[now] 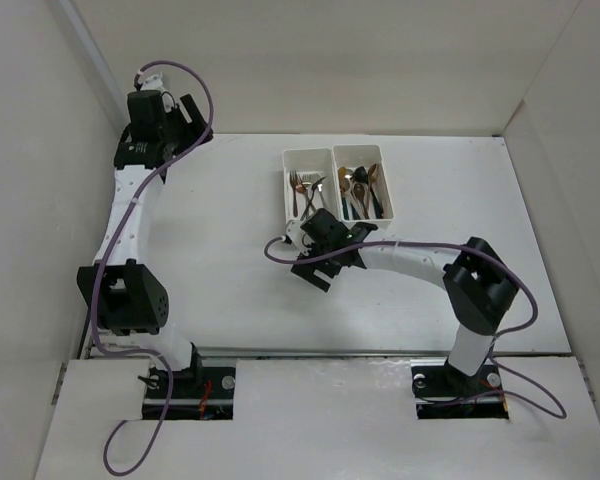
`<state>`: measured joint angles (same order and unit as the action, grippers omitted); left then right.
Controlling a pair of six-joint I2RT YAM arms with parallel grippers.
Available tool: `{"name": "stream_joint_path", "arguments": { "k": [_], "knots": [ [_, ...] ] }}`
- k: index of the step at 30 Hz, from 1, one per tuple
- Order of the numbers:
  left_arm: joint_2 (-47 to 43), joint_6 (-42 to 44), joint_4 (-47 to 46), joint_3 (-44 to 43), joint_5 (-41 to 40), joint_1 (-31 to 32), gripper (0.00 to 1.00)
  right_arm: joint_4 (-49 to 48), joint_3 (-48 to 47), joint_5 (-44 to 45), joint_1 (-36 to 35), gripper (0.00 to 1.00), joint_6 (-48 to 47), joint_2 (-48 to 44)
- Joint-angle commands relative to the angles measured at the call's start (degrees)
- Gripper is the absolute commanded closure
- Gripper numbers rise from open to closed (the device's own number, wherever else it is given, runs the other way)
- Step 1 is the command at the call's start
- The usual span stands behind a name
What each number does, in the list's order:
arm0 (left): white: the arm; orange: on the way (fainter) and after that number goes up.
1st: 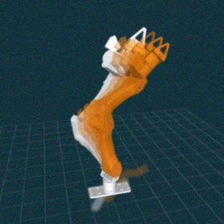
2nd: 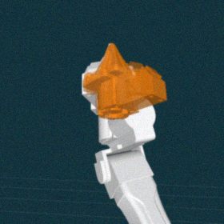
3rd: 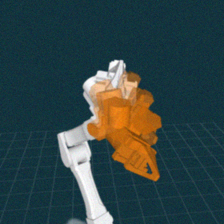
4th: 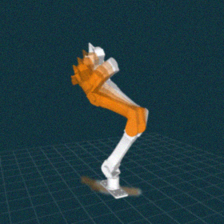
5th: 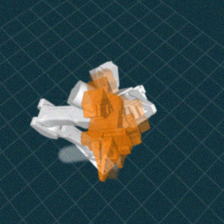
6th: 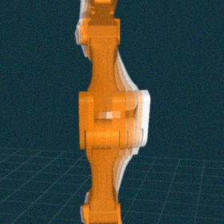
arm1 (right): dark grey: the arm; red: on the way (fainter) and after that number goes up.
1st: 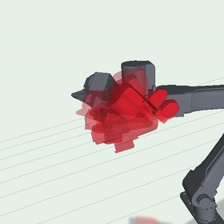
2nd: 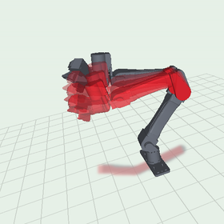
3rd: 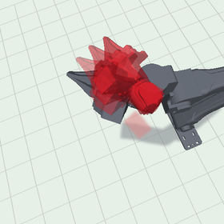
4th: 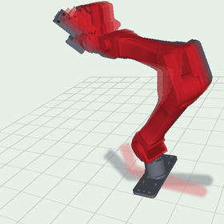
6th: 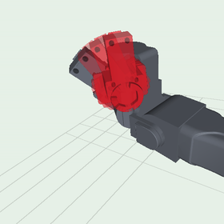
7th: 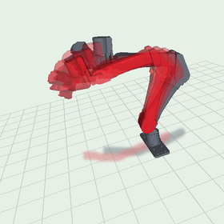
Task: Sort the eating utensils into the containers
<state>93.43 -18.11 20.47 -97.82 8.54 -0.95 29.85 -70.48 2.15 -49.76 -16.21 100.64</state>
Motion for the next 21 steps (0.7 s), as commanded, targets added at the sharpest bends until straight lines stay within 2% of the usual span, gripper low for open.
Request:
{"name": "stream_joint_path", "arguments": {
  "k": [1, 10, 21],
  "knots": [
    [-2.55, -0.43, 0.27, 2.98, 3.5, -1.16, 0.3, -3.48, -3.17, 2.07, 0.01, 0.05, -1.81, 2.8],
    [-3.08, -2.89, -0.25, 7.47, 7.72, -2.21, 0.31, -4.01, -8.09, -2.58, 0.01, 0.05, -3.66, 10.09],
    [-4.13, -2.9, -0.25, 8.52, 7.72, -2.74, 0.31, -5.15, -11.08, -3.91, 0.01, 0.05, -1.9, 13.96]
  ]
}}
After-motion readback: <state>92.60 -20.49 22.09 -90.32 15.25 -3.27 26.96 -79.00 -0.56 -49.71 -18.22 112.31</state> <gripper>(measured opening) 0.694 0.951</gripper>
